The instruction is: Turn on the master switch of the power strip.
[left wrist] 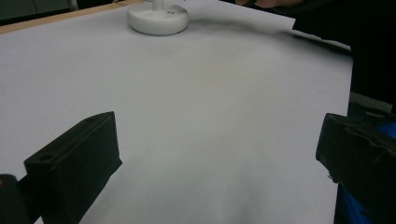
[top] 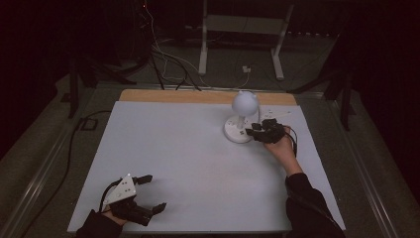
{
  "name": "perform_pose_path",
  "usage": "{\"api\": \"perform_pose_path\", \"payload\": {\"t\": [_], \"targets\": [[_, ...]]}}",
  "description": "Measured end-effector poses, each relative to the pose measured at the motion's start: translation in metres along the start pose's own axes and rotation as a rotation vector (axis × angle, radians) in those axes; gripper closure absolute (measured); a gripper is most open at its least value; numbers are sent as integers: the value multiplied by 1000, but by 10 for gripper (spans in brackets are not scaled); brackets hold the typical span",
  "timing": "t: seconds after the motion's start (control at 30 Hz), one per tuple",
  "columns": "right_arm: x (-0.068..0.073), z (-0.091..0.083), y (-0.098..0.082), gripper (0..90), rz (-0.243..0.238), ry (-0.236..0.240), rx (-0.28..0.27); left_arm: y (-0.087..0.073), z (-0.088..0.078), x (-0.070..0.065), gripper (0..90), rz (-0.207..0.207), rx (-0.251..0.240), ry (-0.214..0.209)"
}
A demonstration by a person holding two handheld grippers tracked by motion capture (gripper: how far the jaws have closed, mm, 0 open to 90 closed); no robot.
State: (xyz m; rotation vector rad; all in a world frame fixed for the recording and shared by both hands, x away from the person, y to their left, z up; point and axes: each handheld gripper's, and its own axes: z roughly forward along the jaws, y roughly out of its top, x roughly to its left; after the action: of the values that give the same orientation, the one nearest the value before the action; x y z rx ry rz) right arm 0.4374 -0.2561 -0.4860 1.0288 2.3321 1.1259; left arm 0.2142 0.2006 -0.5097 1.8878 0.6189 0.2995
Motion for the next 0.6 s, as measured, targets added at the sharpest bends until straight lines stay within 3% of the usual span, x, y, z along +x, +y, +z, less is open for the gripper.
{"api": "perform_pose_path", "payload": {"t": [0.03, 0.07, 0.13, 0.17, 0.2, 0.3, 0.37, 0.6], "targets": [[0, -1, 0, 536, -4, 4, -1, 0, 0, 0, 2, 0, 0, 0], [0, -2, 0, 456, -1, 15, -3, 0, 0, 0, 2, 0, 0, 0], [1, -3, 0, 411, 2, 19, -4, 0, 0, 0, 2, 0, 0, 0], [2, -4, 0, 291, 12, 14, 2, 0, 0, 0, 2, 0, 1, 0], [2, -4, 0, 291, 12, 14, 2, 0, 0, 0, 2, 0, 2, 0], [3, -4, 1, 110, 25, 10, 19, 0, 0, 0, 2, 0, 1, -1], [4, -6, 0, 15, 26, 36, 18, 0, 0, 0, 2, 0, 1, 0], [9, -15, 0, 0, 3, 82, 4, 0, 0, 0, 2, 1, 3, 0]]}}
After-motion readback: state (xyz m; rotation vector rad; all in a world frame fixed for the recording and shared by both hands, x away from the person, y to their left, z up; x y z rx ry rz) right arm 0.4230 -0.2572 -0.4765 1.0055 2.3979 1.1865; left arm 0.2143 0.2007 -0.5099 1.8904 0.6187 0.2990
